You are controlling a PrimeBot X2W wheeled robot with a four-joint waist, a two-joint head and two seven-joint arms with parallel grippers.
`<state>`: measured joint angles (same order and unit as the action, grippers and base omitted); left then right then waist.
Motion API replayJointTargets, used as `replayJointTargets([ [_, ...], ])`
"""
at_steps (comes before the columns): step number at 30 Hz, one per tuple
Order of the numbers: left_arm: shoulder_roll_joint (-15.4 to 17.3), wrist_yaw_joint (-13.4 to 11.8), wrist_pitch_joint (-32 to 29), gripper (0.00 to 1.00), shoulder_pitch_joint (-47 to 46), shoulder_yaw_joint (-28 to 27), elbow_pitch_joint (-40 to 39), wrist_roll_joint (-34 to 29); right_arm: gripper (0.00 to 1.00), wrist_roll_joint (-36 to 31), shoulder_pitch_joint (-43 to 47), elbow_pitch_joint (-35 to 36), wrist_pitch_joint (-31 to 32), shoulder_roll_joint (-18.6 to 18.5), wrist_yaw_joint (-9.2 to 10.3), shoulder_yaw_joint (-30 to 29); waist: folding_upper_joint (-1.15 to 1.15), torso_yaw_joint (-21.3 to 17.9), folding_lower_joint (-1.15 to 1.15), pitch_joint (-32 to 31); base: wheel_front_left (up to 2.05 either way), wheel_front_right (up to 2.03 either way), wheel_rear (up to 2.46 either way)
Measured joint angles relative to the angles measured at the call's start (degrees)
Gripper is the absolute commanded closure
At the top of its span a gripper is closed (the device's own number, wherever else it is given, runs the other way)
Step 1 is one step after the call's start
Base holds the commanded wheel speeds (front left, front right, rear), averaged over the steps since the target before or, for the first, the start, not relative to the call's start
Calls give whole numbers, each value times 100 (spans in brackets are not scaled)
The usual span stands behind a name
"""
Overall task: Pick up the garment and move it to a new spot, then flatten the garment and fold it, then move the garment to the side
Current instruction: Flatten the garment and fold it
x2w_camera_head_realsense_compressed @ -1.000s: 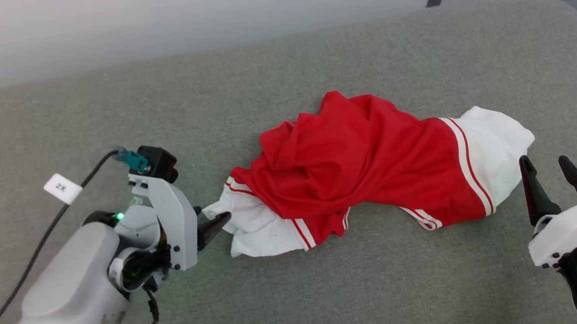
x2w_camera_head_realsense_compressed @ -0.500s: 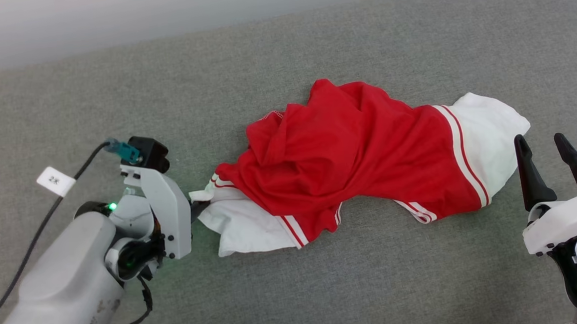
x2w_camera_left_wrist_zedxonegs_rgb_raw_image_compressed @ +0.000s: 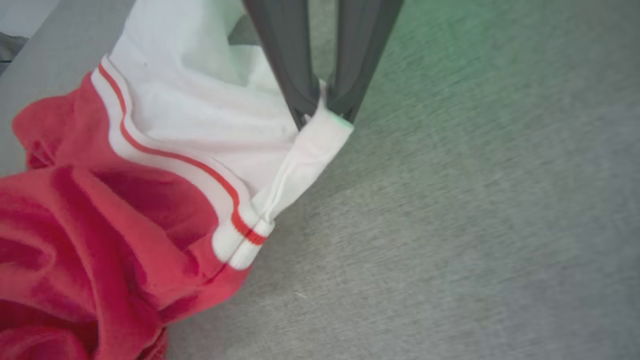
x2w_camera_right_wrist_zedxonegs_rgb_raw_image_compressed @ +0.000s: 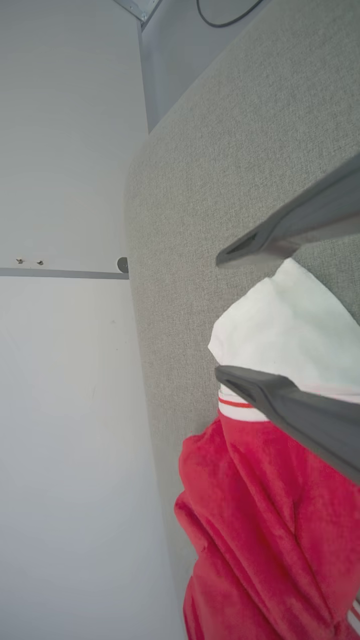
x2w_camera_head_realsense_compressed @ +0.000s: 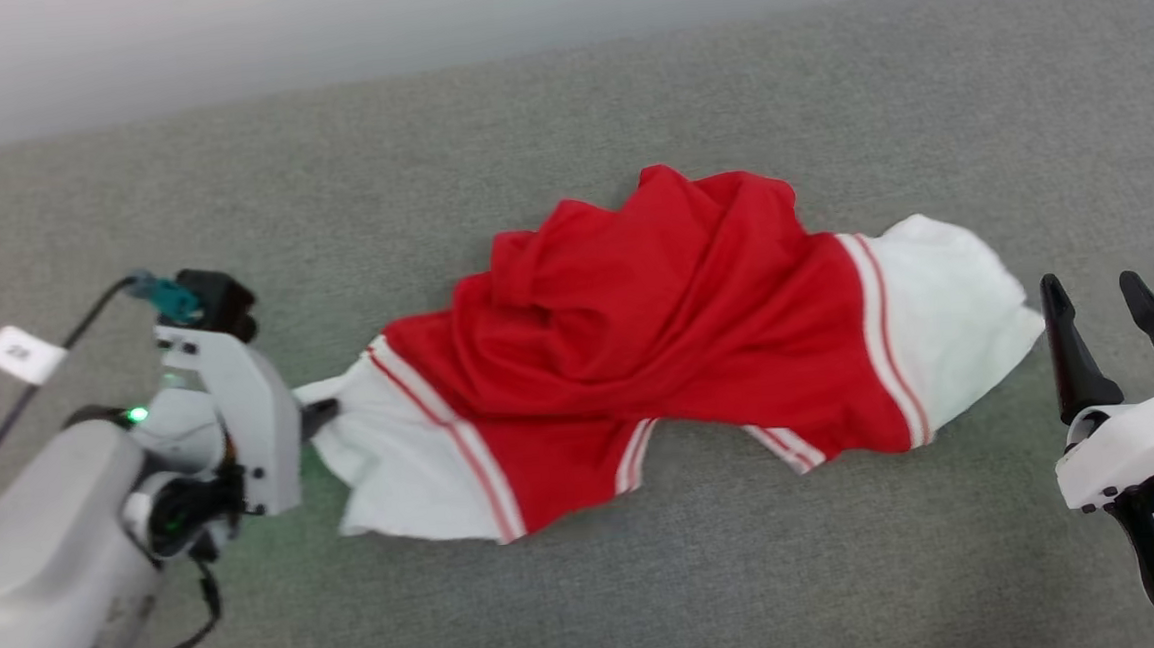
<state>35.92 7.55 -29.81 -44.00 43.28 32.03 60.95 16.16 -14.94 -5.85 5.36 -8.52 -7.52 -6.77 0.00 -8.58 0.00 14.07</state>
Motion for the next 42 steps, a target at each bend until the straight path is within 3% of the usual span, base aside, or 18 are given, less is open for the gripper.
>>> replayJointTargets([
  [7,365,-129,158,100,71,-78,-20,-102,0,29,-1,9,29,-30,0,4,0,145,0,-46,0,0,0],
  [8,367,-143,199,89,92,-94,5,-96,0,38,-1,10,30,-27,0,8,0,161,0,-47,0,0,0],
  [9,367,-142,233,63,116,-99,47,-91,0,43,-1,10,31,-29,0,9,0,174,0,-49,0,0,0],
  [10,361,-140,272,0,145,-98,85,-88,0,42,-1,10,40,-29,0,10,0,186,0,-51,0,0,0],
  [19,361,-155,368,0,250,-116,58,-43,0,41,68,48,100,-37,0,-1,0,301,0,-211,0,0,0],
  [26,359,-427,-200,0,553,-41,-302,245,0,32,247,162,186,-30,0,-47,0,408,0,-399,0,0,0],
  [34,335,-916,-934,0,894,103,-559,549,0,0,358,347,333,-9,0,-56,0,453,0,-519,0,0,0],
  [37,315,-1018,-917,0,914,86,-593,579,0,0,361,420,382,7,0,-53,0,429,0,-493,0,0,0],
  [42,268,-969,-684,0,926,38,-457,559,0,26,375,495,452,16,0,-40,0,360,0,-404,0,0,0],
])
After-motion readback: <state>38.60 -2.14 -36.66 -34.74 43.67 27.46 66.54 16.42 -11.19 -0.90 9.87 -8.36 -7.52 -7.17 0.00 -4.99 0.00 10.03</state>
